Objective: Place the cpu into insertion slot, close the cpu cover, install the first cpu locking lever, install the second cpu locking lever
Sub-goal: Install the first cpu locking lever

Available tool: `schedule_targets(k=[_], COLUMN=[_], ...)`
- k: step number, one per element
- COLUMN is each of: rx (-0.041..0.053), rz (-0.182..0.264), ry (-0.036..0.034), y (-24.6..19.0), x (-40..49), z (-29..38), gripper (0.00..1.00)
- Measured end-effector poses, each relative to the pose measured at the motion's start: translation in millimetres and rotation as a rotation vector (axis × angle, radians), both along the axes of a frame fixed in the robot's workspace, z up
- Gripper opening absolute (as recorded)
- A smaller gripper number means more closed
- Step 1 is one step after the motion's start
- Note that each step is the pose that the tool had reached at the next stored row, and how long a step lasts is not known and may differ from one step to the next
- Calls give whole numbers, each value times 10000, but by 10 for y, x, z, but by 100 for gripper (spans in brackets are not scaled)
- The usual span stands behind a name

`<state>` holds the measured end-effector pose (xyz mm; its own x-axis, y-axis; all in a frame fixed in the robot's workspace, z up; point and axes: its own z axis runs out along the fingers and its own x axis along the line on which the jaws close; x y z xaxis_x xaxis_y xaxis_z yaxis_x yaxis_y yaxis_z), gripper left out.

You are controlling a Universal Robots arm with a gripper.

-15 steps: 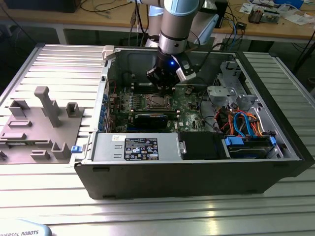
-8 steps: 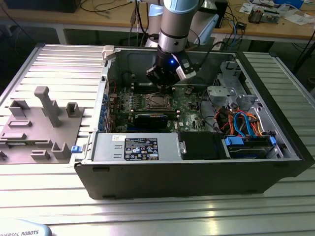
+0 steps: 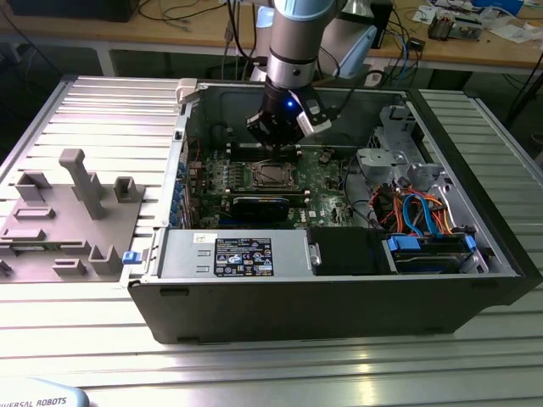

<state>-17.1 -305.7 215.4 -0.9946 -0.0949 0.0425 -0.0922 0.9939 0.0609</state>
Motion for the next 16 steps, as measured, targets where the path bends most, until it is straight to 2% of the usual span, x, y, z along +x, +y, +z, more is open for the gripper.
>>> schedule_targets(k=[2,6,10,14,16], rx=[1,0,0,1,3], rz=[11,60,86,95,95], ry=[0,0,-1,0,10], y=[29,36,81,79,61], x=[0,0,0,1,9], z=[0,-1,-2,-3,-13], gripper=[11,11,11,11,11])
